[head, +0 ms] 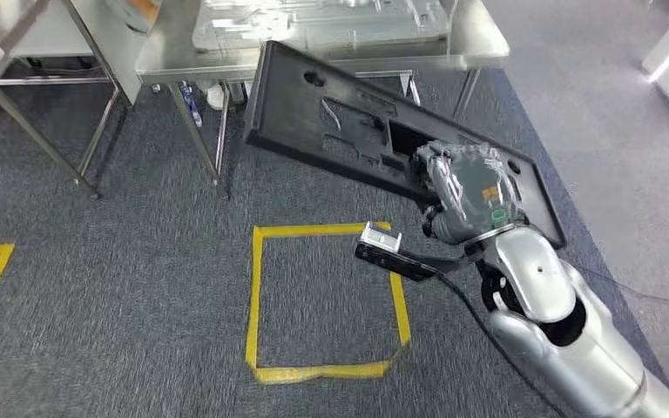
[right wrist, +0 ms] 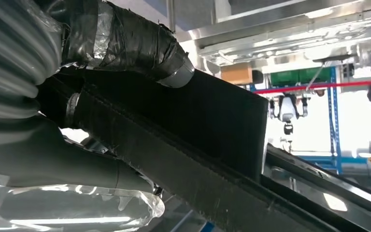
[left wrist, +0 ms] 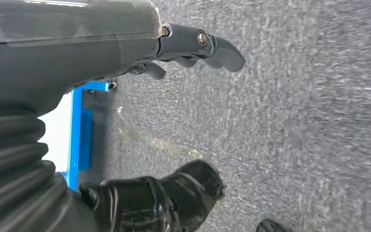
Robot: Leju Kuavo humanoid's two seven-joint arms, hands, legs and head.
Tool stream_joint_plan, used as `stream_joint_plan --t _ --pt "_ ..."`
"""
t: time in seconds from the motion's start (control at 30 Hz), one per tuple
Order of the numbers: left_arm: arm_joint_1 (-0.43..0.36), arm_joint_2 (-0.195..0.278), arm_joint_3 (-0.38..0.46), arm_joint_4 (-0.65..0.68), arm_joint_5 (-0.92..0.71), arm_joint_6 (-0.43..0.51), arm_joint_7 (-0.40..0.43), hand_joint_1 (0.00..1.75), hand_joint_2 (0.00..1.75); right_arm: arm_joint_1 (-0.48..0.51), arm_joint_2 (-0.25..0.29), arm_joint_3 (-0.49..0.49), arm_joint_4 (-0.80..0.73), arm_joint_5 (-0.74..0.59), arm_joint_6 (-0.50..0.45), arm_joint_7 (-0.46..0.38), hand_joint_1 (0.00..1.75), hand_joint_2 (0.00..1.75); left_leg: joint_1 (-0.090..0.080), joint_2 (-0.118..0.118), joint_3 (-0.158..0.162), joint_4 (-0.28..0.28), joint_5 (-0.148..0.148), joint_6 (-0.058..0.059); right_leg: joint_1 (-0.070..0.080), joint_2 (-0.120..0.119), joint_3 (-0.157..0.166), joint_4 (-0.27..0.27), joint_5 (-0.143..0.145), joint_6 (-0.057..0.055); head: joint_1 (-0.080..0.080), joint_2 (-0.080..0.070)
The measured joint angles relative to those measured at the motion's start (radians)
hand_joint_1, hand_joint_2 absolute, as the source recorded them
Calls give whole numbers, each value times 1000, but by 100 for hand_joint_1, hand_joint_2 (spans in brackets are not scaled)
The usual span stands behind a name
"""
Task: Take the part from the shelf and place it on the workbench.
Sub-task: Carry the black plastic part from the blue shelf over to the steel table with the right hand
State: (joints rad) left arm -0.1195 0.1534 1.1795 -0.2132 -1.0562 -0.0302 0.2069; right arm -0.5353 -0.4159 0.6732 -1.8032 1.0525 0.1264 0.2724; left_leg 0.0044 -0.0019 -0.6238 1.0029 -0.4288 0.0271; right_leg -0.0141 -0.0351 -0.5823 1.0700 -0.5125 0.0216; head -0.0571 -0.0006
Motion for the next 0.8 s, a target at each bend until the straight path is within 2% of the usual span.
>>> stream_joint_plan --t 0.03,0.1,0.13,0.17,0.2,0.27,0.3,0.33,0.4,0.47,0.5,0.57,0.63,0.67,0.7,0.73,0.77,0.8 --pt "-2 -1 0 0 0 -1 -1 0 175 1 1 -2 3 -1 -2 0 175 175 3 -1 10 -6 -2 6 0 11 -27 52 -20 1 3 0" --pt "-5 -5 0 0 0 -3 -3 0 175 5 3 -4 11 -4 -5 -1 175 175 2 -5 22 -7 -11 14 1 28 -107 186 -61 1 6 0" --pt "-6 -7 0 0 0 -4 -4 0 175 9 3 -4 15 -6 -5 -1 175 175 1 -8 28 -5 -17 15 1 32 -142 233 -65 2 7 0" --pt "-5 -9 0 0 1 -4 -4 0 175 12 3 -4 20 -7 -5 -1 175 175 1 -11 33 -3 -24 15 1 33 -161 244 -51 2 7 0" --pt "-4 -10 0 0 1 -5 -5 0 175 13 3 -4 24 -9 -5 -1 175 175 1 -15 40 0 -31 14 1 33 -158 214 -17 2 7 0" --pt "-4 -13 0 0 1 -5 -7 0 175 13 3 -4 29 -14 -4 -1 175 175 1 -23 54 9 -49 10 0 34 -110 85 65 -1 7 0" --pt "-4 -14 0 0 1 -5 -8 0 175 11 4 -4 32 -17 -4 -1 175 175 -1 -25 58 17 -60 5 0 36 -84 25 86 -3 8 0" --pt "-5 -15 0 0 1 -5 -9 0 175 10 6 -4 35 -19 -3 -2 175 175 -2 -28 58 21 -67 -1 1 37 -67 -9 93 -5 7 0" --pt "-5 -16 0 0 1 -5 -10 0 175 7 10 -5 40 -21 -2 -3 175 175 -3 -31 58 23 -76 -13 5 40 -57 -26 79 -12 6 0" --pt "-5 -17 0 0 1 -5 -10 0 175 5 14 -5 44 -23 -2 -3 175 175 -2 -28 62 22 -85 -22 1 40 -48 -29 72 -23 4 0" --pt "-5 -17 0 0 2 -5 -10 0 175 3 16 -5 46 -24 -3 -2 175 175 -1 -23 57 39 -94 -28 -1 38 -40 -32 67 -29 2 0" --pt "-6 -18 0 0 3 -4 -11 0 175 0 21 -5 50 -27 -3 -3 175 175 1 -13 9 132 -126 -39 -5 35 -21 -36 56 -37 -2 0" --pt "-4 -20 0 0 5 -3 -11 0 175 -1 25 -5 56 -29 -3 -3 175 175 5 -10 -76 257 -152 -48 -5 33 -6 -37 41 -39 -3 0" --pt "-2 -21 0 0 5 -3 -11 0 175 -1 27 -5 60 -30 -3 -3 175 175 6 -8 -109 287 -143 -50 -5 33 4 -37 32 -37 -3 0" --pt "-1 -23 0 0 5 -3 -11 0 175 -1 29 -5 63 -30 -3 -3 175 175 7 -7 -124 281 -114 -50 -5 33 16 -37 22 -36 -2 0" --pt "0 -24 0 0 6 -3 -11 0 175 -1 31 -5 66 -30 -3 -3 175 175 7 -6 -120 238 -66 -48 -5 33 30 -37 12 -34 -2 0" --pt "0 -24 0 0 6 -2 -11 0 175 -1 33 -5 69 -30 -3 -3 175 175 7 -5 -104 173 -16 -45 -5 32 45 -37 0 -31 -2 0" --pt "0 -25 0 0 7 -1 -11 0 175 -2 34 -5 71 -30 -4 -3 175 175 5 -4 -83 119 17 -41 -5 32 57 -41 -9 -28 -2 0"
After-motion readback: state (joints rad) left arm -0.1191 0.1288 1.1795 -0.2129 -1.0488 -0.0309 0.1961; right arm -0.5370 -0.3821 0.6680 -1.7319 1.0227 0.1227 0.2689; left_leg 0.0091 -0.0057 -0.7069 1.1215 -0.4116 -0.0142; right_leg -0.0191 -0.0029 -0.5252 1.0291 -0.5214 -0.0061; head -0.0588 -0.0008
